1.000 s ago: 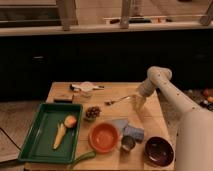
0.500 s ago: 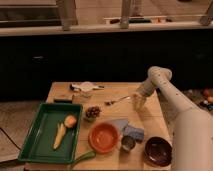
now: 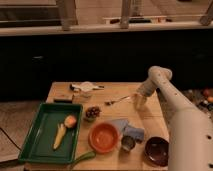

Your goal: Place fork in red bowl

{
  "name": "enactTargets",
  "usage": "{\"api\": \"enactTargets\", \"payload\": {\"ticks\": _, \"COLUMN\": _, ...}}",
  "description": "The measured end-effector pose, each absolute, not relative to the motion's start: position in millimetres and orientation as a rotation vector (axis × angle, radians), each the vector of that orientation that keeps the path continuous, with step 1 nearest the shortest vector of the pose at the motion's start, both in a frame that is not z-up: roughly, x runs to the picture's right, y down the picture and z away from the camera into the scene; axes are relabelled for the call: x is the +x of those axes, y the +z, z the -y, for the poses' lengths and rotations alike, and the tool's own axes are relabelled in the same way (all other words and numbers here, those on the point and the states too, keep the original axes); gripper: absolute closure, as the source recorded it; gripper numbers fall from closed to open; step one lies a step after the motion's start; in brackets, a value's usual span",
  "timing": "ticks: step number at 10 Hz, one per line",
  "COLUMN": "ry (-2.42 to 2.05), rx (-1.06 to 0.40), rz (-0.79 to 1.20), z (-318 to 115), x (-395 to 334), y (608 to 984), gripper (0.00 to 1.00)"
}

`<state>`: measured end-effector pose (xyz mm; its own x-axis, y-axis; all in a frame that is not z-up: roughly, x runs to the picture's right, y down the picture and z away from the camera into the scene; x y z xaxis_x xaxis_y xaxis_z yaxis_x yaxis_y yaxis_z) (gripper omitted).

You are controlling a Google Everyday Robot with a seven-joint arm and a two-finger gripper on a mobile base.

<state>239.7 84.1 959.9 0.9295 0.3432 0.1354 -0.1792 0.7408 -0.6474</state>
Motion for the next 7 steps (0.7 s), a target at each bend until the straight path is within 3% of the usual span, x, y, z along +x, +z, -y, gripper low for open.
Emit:
{"api": "enactTargets", "payload": {"ticks": 6, "ry": 0.306, "rx": -0.71, "rz": 0.247, "z": -87.7, "x": 246.2, "y": 965.1, "gripper": 0.23}}
{"api": "enactTargets", "payload": {"ticks": 7, "ry": 0.309, "rx": -0.714, "rz": 0.246, "z": -89.0, "x": 247.9, "y": 965.6, "gripper": 0.28}}
